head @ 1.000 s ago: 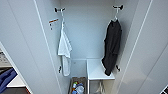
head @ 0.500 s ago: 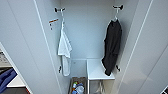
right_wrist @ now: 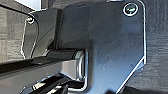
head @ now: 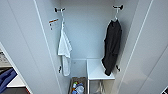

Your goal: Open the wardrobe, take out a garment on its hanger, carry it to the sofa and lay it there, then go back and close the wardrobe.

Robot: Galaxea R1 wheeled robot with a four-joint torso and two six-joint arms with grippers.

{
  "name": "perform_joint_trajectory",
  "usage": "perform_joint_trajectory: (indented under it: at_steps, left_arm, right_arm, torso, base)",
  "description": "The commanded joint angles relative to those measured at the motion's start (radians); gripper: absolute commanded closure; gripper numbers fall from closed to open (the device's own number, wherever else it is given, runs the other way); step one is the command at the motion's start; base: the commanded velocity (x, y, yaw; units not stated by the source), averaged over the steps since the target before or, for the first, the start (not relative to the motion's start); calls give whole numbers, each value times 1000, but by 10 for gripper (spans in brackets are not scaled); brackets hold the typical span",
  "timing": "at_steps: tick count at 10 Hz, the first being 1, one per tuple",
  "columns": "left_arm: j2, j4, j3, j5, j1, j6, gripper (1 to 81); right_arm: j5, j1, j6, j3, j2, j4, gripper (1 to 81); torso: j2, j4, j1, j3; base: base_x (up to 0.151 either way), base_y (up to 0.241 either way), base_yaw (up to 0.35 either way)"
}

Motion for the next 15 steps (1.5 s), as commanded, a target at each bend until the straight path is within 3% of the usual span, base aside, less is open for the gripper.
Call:
perform_joint_trajectory:
  at_steps: [1, 15]
  left_arm:
    - [-1, -4, 0, 45, -32, -3, 10]
    - [-1, 5, 2, 39, -29, -3, 10]
  right_arm:
    - [-64, 28, -8, 6, 9, -4, 10]
    - [-64, 24, -8, 6, 16, -18, 10]
  torso:
    - [0, 0, 0, 0]
    - [-1, 0, -1, 0]
  base:
    - [64, 0, 0]
    - [85, 0, 0]
